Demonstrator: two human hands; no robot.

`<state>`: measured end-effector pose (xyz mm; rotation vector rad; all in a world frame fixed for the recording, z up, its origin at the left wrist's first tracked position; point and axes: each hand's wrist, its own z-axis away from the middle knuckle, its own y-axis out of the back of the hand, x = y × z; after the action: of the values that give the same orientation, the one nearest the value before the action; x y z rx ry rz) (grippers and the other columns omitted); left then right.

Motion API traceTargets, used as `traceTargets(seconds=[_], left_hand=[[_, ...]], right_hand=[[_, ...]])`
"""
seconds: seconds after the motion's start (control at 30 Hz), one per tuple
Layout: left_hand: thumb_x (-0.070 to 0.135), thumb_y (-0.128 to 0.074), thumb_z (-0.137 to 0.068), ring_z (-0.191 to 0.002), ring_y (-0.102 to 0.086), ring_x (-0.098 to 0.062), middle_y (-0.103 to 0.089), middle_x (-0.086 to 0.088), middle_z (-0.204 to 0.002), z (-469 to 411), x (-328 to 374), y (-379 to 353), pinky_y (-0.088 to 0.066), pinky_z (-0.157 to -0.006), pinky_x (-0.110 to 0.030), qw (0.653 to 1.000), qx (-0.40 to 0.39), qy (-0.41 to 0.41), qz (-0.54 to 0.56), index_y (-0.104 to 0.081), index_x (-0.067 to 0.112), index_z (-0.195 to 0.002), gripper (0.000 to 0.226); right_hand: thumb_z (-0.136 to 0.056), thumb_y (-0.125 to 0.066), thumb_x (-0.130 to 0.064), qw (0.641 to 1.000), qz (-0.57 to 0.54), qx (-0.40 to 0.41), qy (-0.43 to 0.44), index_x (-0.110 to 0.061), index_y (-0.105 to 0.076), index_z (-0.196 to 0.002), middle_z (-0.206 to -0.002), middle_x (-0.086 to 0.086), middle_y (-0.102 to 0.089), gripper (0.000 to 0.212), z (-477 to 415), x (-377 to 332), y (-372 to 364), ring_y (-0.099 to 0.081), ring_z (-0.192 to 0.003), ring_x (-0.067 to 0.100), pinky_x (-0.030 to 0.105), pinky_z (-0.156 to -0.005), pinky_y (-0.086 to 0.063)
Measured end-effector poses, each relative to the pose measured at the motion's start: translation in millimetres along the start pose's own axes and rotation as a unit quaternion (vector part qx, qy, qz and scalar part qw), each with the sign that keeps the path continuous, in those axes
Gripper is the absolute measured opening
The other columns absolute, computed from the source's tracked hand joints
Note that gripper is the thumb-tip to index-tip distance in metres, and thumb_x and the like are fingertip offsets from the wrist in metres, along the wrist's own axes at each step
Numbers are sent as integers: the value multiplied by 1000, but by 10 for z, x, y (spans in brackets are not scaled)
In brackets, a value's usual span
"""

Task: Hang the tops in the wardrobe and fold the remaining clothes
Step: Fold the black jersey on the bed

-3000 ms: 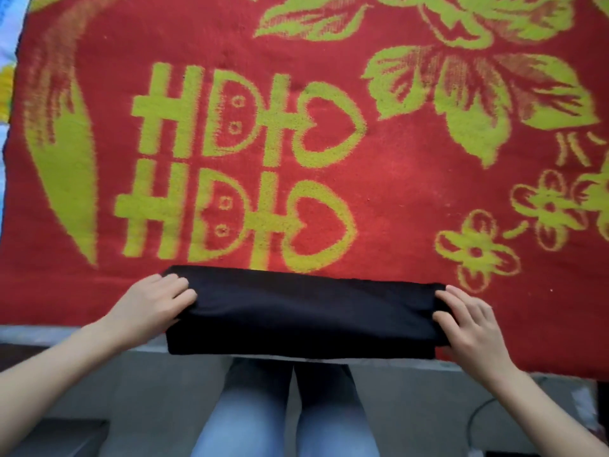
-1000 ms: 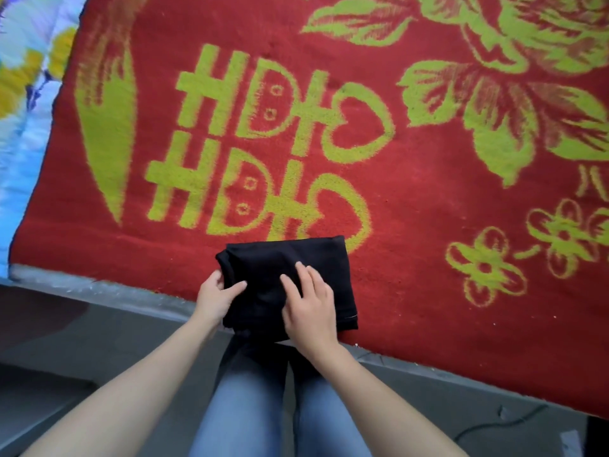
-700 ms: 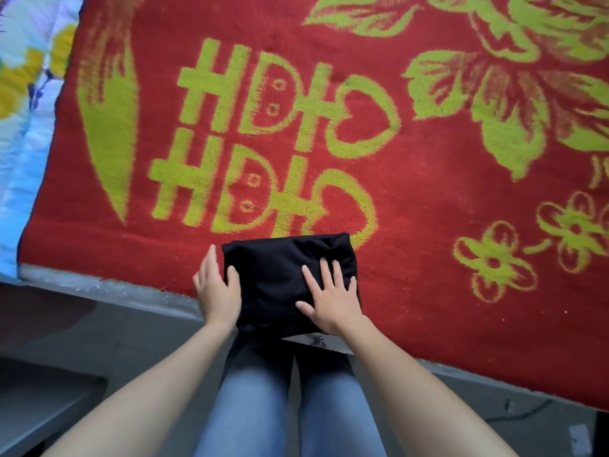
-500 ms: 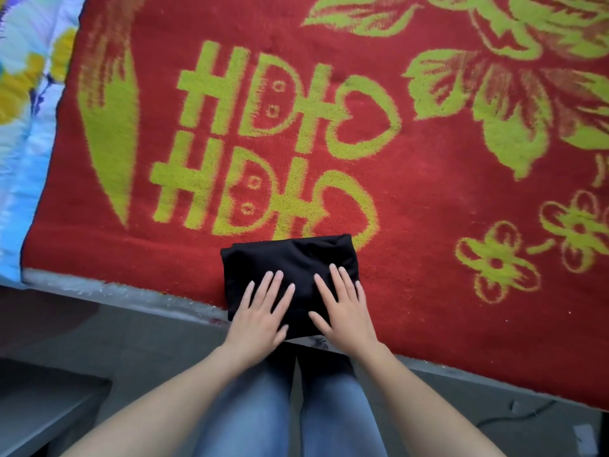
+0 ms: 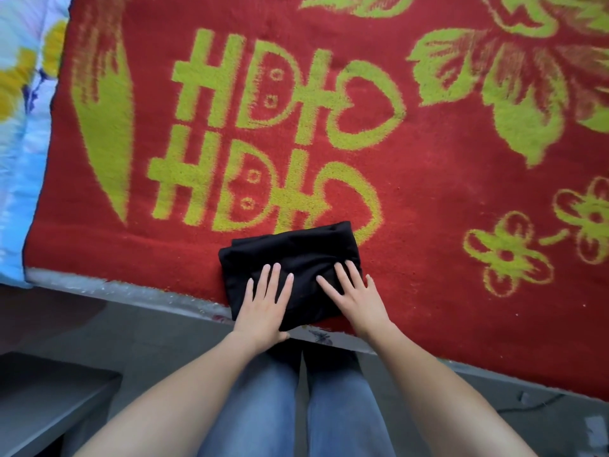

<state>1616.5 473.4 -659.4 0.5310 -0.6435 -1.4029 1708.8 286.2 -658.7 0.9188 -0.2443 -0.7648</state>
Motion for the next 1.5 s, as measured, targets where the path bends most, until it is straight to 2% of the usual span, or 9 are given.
traceTargets(seconds=[0.13,0.27,0.33,0.57,0.67,0.83,1.0,1.27,1.5], left_hand=[[61,-67,-70,-136,31,-36,33,-15,-147,-22,64,10,1,-113,-54,999,6,30,13,21,11,-145,125],[55,-88,-36,-129,-42,-40,-42,-25,-140,19,183,99,-41,-94,-59,989,131,67,26,-48,3,-134,117],[30,-94,-24,-113,-58,-37,-59,-22,-124,-5,210,129,-48,-82,-58,976,196,69,64,-61,3,-120,105],[-15,-62,-48,-83,-70,-30,-71,-17,-90,-83,11,541,-57,-52,-31,916,382,-42,113,-72,-3,-96,51],[-4,-33,-66,-79,-71,-27,-71,-16,-87,79,-150,800,-56,-50,-28,904,414,-62,89,-73,0,-94,49],[-14,-54,-56,-81,-70,-31,-70,-19,-89,568,-446,1188,-57,-51,-32,880,466,11,94,-72,-2,-97,46],[-15,-56,-54,-78,-71,-28,-71,-16,-86,1337,-629,1354,-56,-46,-31,832,530,140,83,-73,1,-95,47],[-11,-84,-17,-74,-71,-23,-72,-11,-83,3035,-539,731,-51,-40,-24,748,517,403,103,-75,4,-91,76],[10,-92,-15,-75,-71,-18,-72,-5,-84,4357,-160,-72,-49,-42,-18,664,438,587,153,-76,10,-91,78]], right_hand=[[-41,-89,-6,991,-32,119,56,-18,-74,-102,-92,18,-69,64,-64,33,252,-67,-82,37,25,-41,-48],[-84,-55,1,989,-100,106,36,-17,-53,-133,-128,19,-52,53,-53,66,379,-50,-115,32,35,-76,-50],[-68,-57,15,969,-190,160,16,-9,-64,-121,-114,27,-60,59,37,59,472,-61,-97,39,39,-70,-53],[-42,-62,9,964,-94,242,65,-11,-76,-93,-82,16,-70,57,319,110,814,-67,-66,29,22,-35,-44],[-49,-59,6,954,-16,286,86,-14,-77,-92,-83,14,-71,50,332,67,1030,-68,-69,26,20,-37,-45],[-77,-45,-6,908,92,377,158,-21,-76,-99,-91,9,-72,41,265,-123,1682,-70,-82,26,30,-60,-55],[-46,-84,-17,886,172,336,270,-27,-73,-104,-96,12,-72,60,350,-605,2358,-69,-85,26,33,-67,-56],[-68,-41,-11,721,241,376,530,-30,-75,-95,-85,10,-72,48,686,-1997,2866,-68,-70,21,23,-57,-53],[-29,-86,-19,584,270,321,694,-27,-74,-100,-86,11,-71,73,1217,-3460,2680,-69,-71,22,23,-58,-53]])
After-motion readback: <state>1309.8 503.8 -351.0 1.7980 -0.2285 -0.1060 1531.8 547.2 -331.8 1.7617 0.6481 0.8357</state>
